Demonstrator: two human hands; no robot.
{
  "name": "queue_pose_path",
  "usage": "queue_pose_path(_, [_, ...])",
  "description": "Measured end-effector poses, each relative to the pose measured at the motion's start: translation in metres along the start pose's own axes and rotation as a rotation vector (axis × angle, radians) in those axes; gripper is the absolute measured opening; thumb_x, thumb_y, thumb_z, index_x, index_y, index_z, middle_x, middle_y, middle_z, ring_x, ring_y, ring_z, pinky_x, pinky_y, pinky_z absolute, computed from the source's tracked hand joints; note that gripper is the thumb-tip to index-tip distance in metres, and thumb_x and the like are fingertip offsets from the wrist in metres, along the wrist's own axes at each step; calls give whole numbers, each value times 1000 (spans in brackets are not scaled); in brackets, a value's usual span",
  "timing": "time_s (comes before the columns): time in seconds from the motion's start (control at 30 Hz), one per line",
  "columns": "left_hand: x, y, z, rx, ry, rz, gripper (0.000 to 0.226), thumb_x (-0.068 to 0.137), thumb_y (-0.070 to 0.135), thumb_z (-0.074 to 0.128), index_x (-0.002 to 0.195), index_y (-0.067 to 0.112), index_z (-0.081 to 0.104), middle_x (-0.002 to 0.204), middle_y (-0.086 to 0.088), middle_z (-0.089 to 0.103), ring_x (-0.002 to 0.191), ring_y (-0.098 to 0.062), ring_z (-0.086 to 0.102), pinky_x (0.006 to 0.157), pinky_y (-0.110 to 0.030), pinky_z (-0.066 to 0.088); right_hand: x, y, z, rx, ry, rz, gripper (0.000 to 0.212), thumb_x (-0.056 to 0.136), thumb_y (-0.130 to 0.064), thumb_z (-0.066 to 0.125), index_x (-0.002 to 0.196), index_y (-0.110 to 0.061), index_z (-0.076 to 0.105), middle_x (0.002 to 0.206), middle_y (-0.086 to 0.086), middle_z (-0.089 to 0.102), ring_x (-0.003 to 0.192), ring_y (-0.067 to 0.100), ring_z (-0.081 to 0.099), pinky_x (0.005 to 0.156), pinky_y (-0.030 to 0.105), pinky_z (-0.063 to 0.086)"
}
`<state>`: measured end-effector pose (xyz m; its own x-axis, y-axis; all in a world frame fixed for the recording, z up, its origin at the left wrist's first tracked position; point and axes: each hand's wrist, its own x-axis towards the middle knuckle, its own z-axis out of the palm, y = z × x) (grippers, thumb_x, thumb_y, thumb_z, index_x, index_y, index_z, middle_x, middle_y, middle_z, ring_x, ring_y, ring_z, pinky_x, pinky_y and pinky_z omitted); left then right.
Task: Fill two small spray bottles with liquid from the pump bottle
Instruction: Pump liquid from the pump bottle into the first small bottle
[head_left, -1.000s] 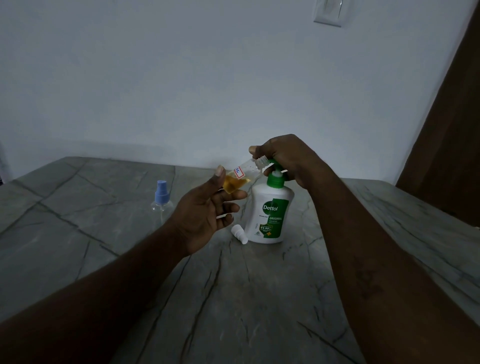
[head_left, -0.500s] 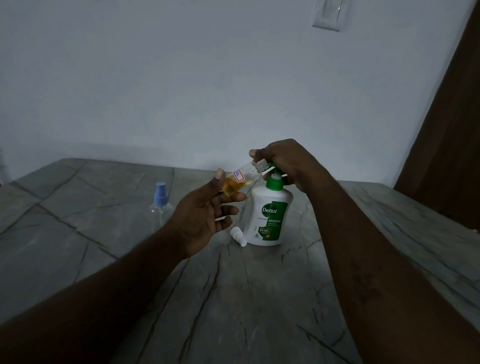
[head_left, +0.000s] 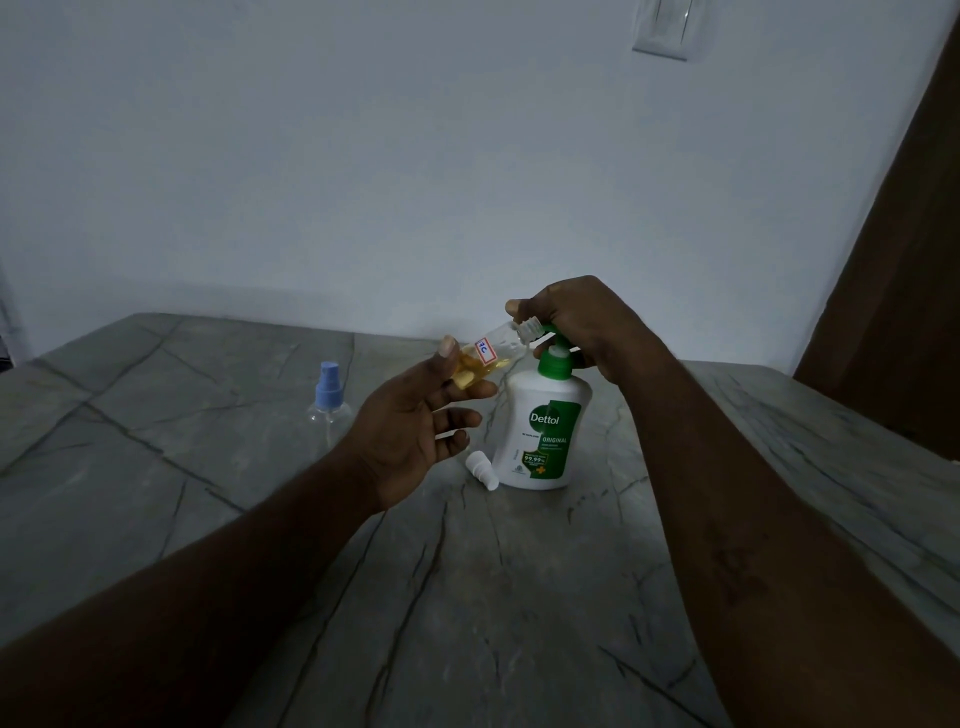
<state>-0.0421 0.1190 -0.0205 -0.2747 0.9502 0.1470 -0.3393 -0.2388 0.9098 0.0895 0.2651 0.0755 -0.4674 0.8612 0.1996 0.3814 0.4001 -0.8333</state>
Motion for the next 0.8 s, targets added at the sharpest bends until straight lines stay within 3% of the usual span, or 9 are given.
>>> queue_pose_path(0.1, [0, 0, 1, 3, 0, 2, 50, 82, 54, 59, 113, 16, 69, 98, -5, 76, 71, -13, 63, 71, -32, 45, -1, -3, -1, -5, 3, -18, 38, 74, -36, 79, 96, -5, 76, 103, 1, 79, 77, 22, 66, 81, 42, 61])
queue_pose_path(0.23, [-1, 1, 1, -1, 2, 1, 48, 81, 53, 60, 113, 17, 70, 99, -5, 76, 72, -13, 63, 71, -32, 45, -4, -2, 0, 50, -44, 19, 13, 91, -23, 72, 93, -12, 79, 79, -9, 77, 68, 14, 64, 65, 26, 53])
queue_pose_path(0.33, [-1, 1, 1, -8, 9, -5, 48, 81, 52, 60, 111, 17, 70, 96, -4, 76, 71, -13, 63, 70, -31, 44, -7, 0, 1, 84, -65, 45, 11, 90, -21, 71, 91, -18, 81, 91, -1, 80, 70, 16, 65, 76, 32, 51])
queue_pose_path(0.47, [-2, 1, 1, 6, 10, -3, 47, 83, 52, 59, 112, 18, 70, 97, -4, 76, 72, -14, 63, 70, -31, 45, -9, 0, 2, 76, -51, 40, 14, 88, -31, 78, 84, -18, 78, 79, 0, 76, 63, 16, 65, 75, 34, 51])
queue_pose_path(0.6, [-1, 0, 2, 7, 4, -2, 47, 83, 52, 60, 113, 17, 69, 99, -5, 76, 73, -14, 63, 71, -32, 45, -9, -2, 0, 68, -39, 24, 28, 87, -32, 77, 99, -7, 78, 92, 5, 78, 67, 17, 65, 75, 33, 52])
queue_pose_path(0.8, [0, 0, 2, 4, 16, -10, 50, 80, 54, 61, 111, 15, 70, 98, -6, 76, 73, -15, 62, 71, -32, 45, -9, 0, 2, 88, -71, 62, 10, 90, -26, 73, 89, -20, 81, 77, -3, 77, 62, 14, 65, 73, 32, 51])
